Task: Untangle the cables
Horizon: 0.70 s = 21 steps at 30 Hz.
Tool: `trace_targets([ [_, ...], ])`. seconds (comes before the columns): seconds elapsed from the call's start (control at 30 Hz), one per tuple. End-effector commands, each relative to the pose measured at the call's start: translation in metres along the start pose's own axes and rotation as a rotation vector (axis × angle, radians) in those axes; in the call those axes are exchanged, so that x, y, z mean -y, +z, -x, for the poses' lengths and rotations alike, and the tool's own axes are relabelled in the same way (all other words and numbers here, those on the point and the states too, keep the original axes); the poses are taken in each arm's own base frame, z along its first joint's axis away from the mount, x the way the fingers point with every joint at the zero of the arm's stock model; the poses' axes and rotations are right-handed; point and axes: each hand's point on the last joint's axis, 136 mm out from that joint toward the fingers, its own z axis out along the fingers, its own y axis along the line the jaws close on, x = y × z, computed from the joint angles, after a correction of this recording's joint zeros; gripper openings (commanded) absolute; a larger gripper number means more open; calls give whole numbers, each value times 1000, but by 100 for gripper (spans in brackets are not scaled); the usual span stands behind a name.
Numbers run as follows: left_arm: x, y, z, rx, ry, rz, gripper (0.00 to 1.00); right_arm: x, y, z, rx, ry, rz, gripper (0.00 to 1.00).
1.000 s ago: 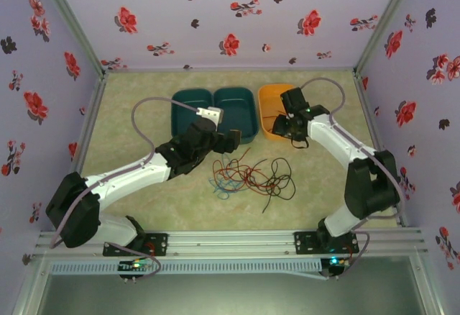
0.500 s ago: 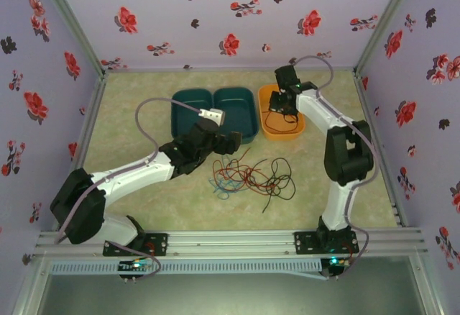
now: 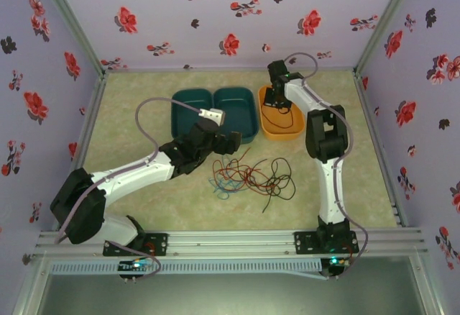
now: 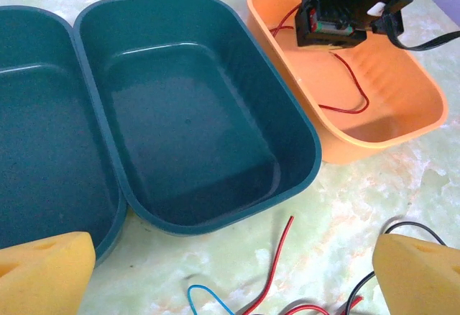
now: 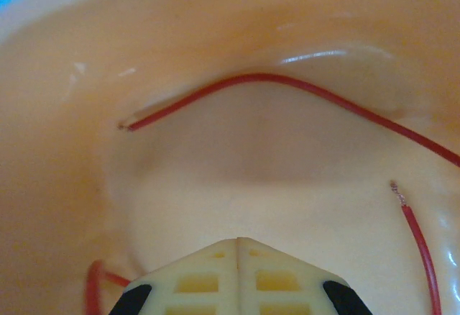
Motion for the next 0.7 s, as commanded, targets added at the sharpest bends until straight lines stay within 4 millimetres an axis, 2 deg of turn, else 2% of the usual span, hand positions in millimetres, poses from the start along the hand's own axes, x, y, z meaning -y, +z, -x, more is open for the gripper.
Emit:
trace_targets([
  [0.0,1,1,5,4,5,-7,100,7,3,-5,-40,-33,-31,0],
  [0.3,0,-4,5,10,-7,-15,100,9,9,-34,-140,-36,-13,0],
  [0.5,-2,-7,4,13,-9,-14,100,14,-6,-46,-152,-38,-13,0],
  [0.67,-2,-11,7,17,-6,-13,100,16,-31,-40,-111,-55,-12,16],
])
